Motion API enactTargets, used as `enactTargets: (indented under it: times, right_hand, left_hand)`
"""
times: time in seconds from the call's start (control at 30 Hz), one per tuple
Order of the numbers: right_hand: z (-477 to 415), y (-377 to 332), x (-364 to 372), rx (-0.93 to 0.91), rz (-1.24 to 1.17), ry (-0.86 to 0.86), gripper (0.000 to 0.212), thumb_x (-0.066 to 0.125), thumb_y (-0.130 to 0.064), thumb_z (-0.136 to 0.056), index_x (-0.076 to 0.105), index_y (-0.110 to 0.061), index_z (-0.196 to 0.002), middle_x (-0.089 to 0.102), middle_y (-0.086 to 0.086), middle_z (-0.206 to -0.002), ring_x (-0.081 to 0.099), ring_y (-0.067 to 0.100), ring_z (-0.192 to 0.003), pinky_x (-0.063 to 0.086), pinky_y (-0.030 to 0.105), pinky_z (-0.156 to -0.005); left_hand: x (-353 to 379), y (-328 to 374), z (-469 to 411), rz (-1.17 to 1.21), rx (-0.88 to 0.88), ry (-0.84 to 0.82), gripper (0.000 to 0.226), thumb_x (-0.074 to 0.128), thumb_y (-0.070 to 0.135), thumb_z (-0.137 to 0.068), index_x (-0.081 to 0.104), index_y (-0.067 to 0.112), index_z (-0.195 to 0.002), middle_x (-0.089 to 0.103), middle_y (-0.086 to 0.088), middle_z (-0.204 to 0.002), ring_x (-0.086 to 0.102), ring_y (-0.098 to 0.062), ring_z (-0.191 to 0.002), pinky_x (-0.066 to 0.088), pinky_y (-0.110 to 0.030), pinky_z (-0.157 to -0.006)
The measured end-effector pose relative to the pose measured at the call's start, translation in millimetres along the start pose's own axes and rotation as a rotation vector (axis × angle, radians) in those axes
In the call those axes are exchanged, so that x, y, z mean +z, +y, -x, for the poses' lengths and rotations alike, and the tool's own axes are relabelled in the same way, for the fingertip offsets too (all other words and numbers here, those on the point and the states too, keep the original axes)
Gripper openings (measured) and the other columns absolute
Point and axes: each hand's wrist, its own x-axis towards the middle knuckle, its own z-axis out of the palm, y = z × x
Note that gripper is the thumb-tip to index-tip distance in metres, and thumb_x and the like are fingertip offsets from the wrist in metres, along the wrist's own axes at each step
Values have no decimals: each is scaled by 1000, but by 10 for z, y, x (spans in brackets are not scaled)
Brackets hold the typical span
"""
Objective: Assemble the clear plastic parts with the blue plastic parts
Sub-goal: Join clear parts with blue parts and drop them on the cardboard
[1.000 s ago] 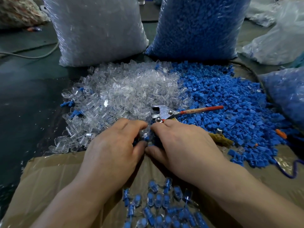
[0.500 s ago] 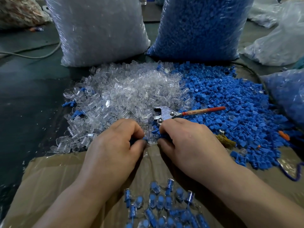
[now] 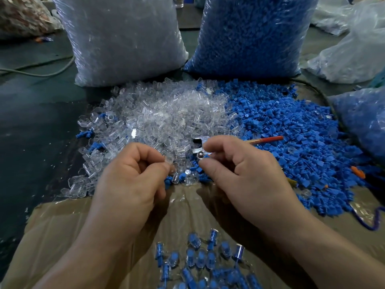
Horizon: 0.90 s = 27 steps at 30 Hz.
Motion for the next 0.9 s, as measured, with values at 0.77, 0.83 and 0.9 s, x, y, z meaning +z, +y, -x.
enactTargets:
  times: [0.77, 0.83, 0.9]
  right_hand:
    - [108, -117, 10, -367, 266, -72, 15, 56, -25, -92, 67, -21, -103, 59, -4, -94, 60, 17, -79, 52, 40, -61]
    - [112, -143, 5, -391, 332, -88, 17, 55, -25, -92, 67, -19, -103, 58, -2, -93, 57, 20, -75, 50, 41, -56]
    - [116, -152, -6, -395, 326, -88, 19, 55, -23, -92, 67, -19, -107, 59, -2, -95, 57, 20, -77, 51, 41, -56]
  left_hand:
    - [89, 73, 150, 124, -17, -180, 24, 66, 48, -70, 68, 29, -84, 65, -12, -58, 61, -45, -53, 50, -33, -41]
    - [88, 98, 162, 116, -6, -176, 26, 67, 48, -68, 69, 30, -87, 67, -11, -62, 64, -46, -61, 57, -49, -50]
    - [87, 116, 178, 95, 16, -178, 34, 72, 49, -63, 70, 31, -91, 71, -14, -72, 66, -45, -68, 58, -59, -61]
